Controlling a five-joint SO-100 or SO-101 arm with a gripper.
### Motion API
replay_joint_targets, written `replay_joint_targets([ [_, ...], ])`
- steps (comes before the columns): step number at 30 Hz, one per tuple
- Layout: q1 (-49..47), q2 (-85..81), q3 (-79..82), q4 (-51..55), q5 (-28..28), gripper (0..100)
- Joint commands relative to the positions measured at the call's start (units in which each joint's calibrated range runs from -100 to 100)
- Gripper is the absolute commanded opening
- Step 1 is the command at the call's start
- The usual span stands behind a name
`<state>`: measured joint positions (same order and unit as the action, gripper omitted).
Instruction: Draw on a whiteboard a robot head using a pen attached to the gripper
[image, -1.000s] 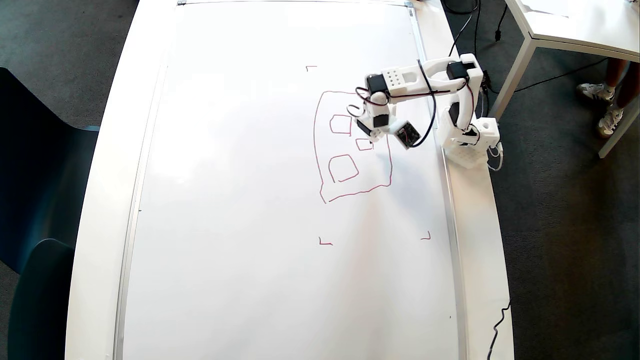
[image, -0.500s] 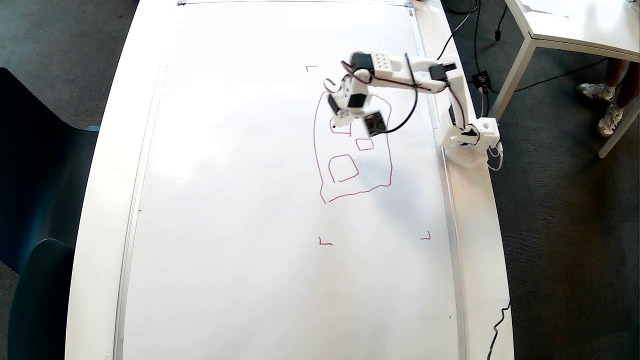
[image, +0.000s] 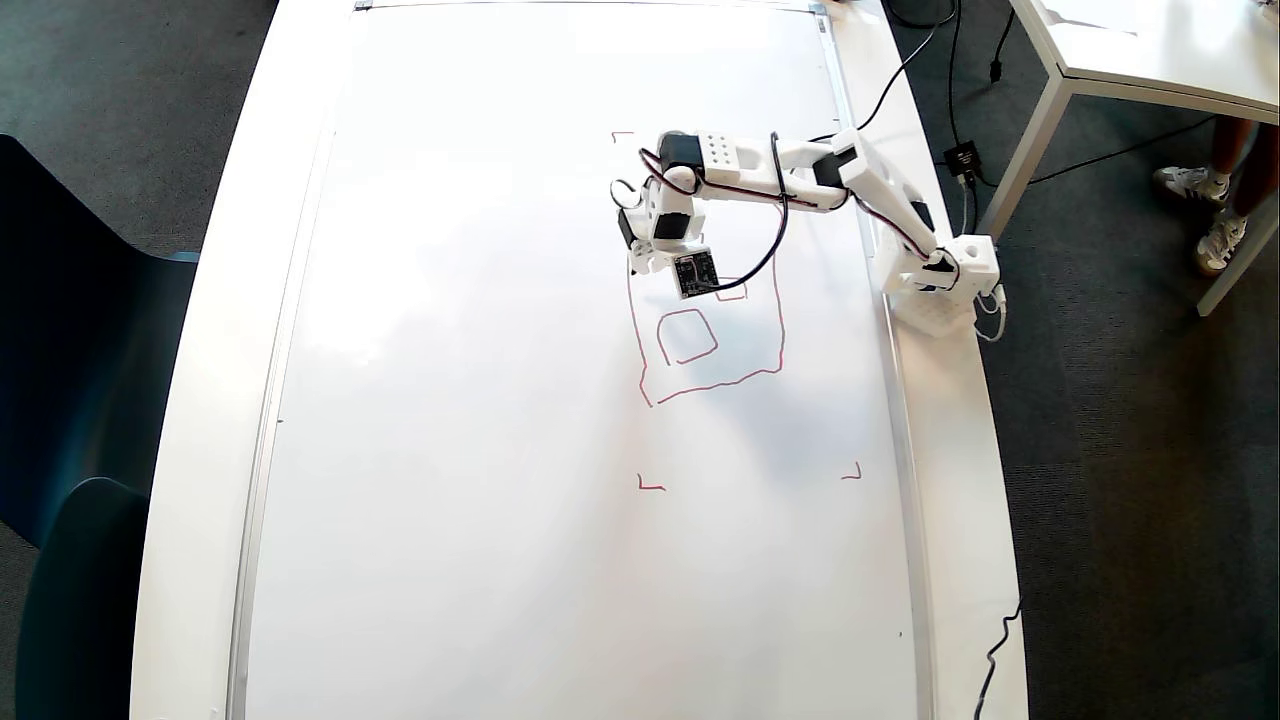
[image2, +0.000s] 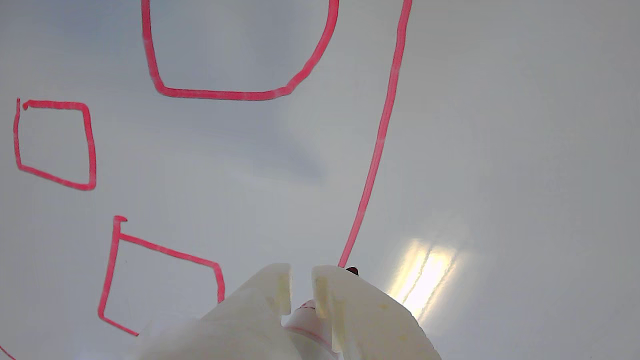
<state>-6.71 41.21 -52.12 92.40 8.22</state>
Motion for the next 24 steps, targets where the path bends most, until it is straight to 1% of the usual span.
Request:
replay_joint_targets([
  [1, -0.2, 0.8, -4.1, -0.1, -1.7, 1],
  [5, -0.8, 2.5, -4.3, -1.6, -1.7, 1],
  [22, -1.1, 6.9, -4.3, -2.1, -1.7, 1],
  [24, -1.1, 6.9, -4.3, -3.5, -1.7, 1],
])
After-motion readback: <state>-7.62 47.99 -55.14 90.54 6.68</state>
